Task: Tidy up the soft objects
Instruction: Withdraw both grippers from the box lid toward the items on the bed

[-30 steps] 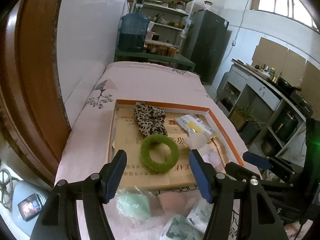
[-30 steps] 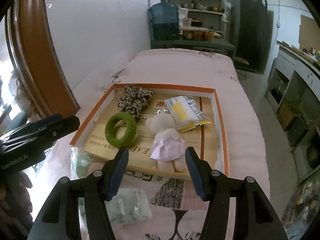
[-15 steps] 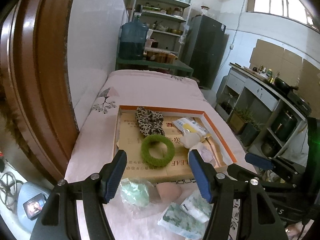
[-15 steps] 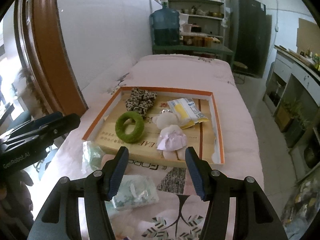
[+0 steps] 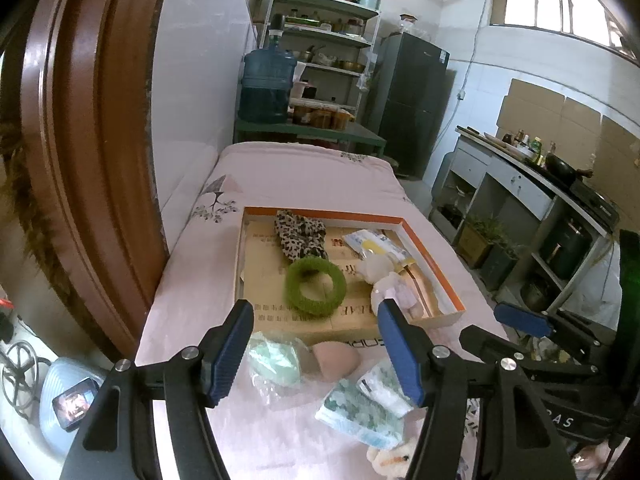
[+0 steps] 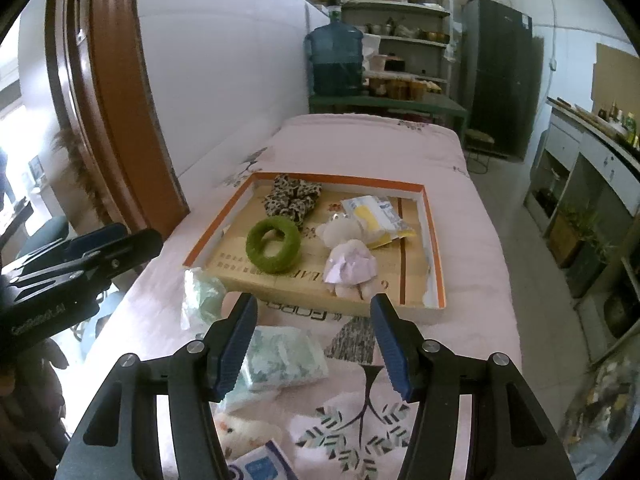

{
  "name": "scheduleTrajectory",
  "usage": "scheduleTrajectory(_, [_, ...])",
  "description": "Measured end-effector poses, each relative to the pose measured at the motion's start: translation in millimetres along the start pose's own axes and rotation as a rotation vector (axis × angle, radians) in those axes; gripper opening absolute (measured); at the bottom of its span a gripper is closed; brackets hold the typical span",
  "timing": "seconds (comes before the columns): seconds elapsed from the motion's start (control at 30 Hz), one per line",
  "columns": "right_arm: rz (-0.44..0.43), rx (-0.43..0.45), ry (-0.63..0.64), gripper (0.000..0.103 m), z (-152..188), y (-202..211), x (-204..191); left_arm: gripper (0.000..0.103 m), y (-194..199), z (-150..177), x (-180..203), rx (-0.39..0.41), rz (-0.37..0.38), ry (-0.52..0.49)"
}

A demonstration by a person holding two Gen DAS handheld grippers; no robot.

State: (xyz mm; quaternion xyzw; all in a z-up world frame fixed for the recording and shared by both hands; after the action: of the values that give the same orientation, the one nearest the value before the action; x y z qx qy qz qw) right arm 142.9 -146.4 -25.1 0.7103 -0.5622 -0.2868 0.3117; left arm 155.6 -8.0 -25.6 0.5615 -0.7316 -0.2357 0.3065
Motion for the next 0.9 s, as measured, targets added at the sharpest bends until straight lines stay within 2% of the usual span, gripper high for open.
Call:
scheduleTrajectory(0.53, [0.008,0.007,-0.005,0.060,30,29,-8,0.064,27,27,1,0.005,0.024,-0.002])
scheduleTrajectory(0.9, [-0.017,-0.018,0.006,0.061,64,39,-20,0.064,25,56,2,-0.036,0.045,0.006])
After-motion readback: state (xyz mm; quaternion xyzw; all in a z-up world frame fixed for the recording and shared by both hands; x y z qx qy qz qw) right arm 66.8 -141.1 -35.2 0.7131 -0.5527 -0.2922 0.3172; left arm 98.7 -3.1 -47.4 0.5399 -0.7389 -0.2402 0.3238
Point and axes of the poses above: each gripper's, at about its wrist camera, not at the fingertips, and y roughly against the way its jaws point, x to its right, z to its underside, the point moved 6 cm from there along -y, roughly the way its jaws point, and after that the axes turned 7 degrees about -x, right-handed, at the moved point
